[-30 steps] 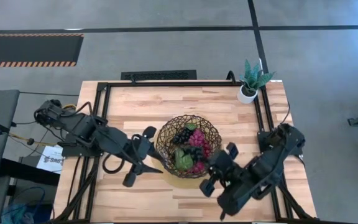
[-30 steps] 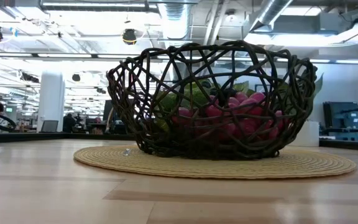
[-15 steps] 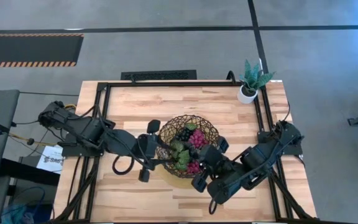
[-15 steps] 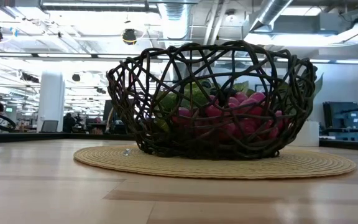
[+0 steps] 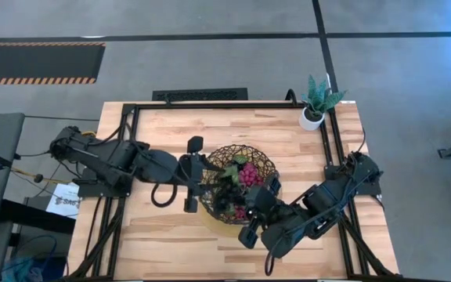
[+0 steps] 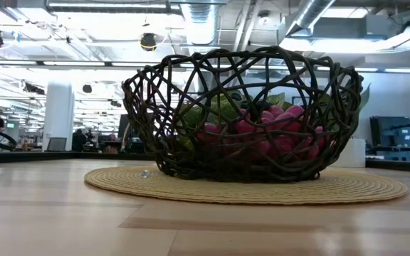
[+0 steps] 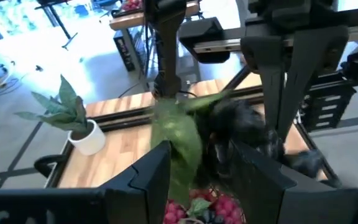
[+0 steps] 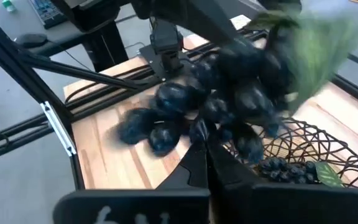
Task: Build produce basket
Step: Put the black grapes into the black wire basket
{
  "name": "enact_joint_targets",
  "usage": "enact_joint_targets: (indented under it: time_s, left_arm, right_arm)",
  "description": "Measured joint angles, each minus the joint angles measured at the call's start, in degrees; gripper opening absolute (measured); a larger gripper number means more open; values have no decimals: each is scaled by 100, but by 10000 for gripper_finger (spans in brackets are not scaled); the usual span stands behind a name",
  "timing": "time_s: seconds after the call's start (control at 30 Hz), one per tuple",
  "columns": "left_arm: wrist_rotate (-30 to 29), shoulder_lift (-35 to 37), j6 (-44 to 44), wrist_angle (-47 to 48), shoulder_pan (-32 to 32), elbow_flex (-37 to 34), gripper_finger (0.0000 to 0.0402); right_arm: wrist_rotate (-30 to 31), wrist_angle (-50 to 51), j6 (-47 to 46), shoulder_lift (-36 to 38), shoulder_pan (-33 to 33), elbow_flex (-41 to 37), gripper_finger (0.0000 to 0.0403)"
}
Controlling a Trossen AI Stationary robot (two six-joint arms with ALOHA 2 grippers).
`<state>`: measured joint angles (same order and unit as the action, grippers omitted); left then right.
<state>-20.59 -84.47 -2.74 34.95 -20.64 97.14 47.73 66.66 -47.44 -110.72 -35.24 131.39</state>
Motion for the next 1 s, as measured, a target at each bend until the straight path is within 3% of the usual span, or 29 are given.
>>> enact_joint_targets:
  time_s: [0.33,0.67,1.0]
  left_arm:
    - [905,-448,59,-65,216,11,146]
    - [1225,-741,-308,62,214,-1,146]
    - [1325,-193,265,1987,-21,869,146]
  right_arm:
    - [-73,-12,104,0,30,0,0]
    - [95,-55,158,2,40,7,0]
    - [-84,539,-169,4,61,7,0]
